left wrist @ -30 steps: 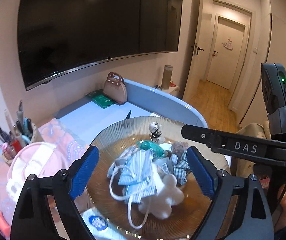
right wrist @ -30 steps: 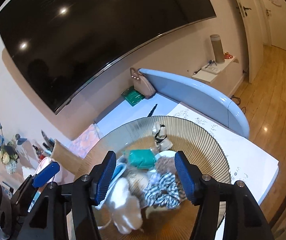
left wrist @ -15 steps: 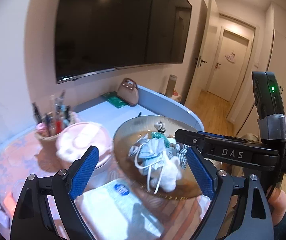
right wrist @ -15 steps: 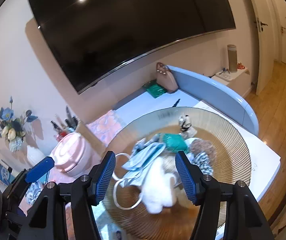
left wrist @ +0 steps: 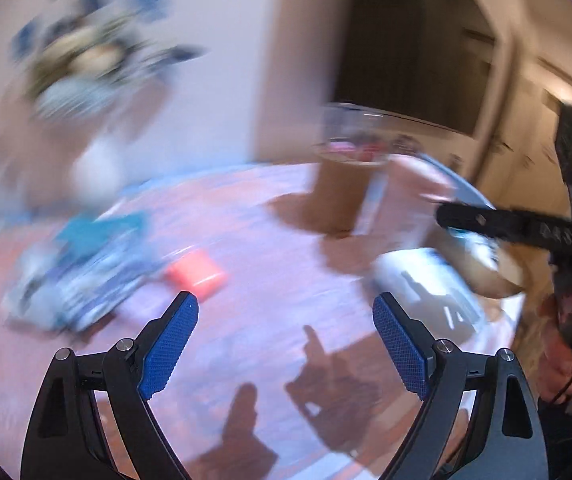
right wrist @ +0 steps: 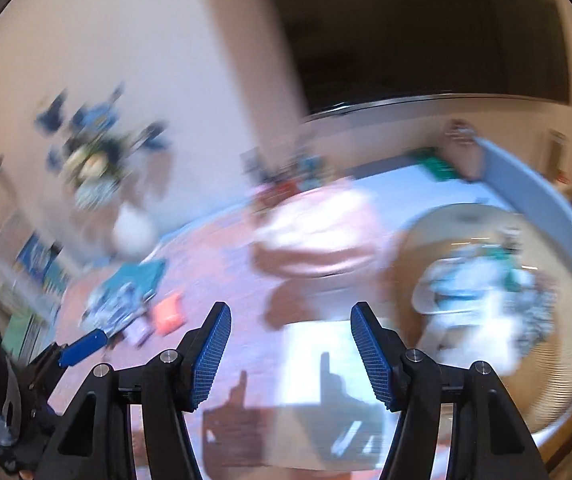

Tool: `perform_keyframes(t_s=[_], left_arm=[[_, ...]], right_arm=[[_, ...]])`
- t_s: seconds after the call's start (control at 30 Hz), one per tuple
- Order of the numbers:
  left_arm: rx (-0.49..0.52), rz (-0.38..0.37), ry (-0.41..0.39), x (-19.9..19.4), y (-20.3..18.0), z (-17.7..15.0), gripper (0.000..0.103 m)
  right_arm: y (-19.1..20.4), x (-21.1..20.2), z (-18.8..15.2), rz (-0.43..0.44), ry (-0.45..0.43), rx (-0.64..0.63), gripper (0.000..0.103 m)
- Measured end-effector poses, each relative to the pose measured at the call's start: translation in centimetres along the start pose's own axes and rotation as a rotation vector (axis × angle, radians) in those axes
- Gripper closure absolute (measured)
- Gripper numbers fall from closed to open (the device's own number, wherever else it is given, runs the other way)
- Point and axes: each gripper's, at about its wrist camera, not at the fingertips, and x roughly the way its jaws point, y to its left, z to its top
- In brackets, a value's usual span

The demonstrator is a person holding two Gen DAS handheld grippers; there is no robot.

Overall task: Organize books
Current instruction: 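Move both open grippers back over the pile on the bed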

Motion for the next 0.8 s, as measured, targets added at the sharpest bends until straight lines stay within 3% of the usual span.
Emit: perform_keyframes(t_s=[0.17,0.37,0.5,0.57,0.8], left_arm=[[-0.108,0.205,0.04,-0.6,8.2,-2.7,0.015],[-0.21,0.297,0.089,0.6,13.7,-5.8,0.015],[-0.272,0.293,0.093,1.0,15.7,-7.0,0.015],[-0.301,0.264,0.051,0.5,16.3,-7.0,0.014],[-0.338,0.252,0.037,0.2,17.0,-7.3,0.015]], right_arm=[[7.0,6.0,-2.4,0.107,0.111,-0.064,0.041],[11.2,12.5,-6.1,0.155,0.193,-0.103,0.039],[11.5,14.9,-7.4,0.102,0.173,-0.145,0.039],[11.3,15.8,-7.7,0.079,0.18,-0.148,0.039],[10.7,16.3,-7.6,0.07,0.169,-0.128,0.037]])
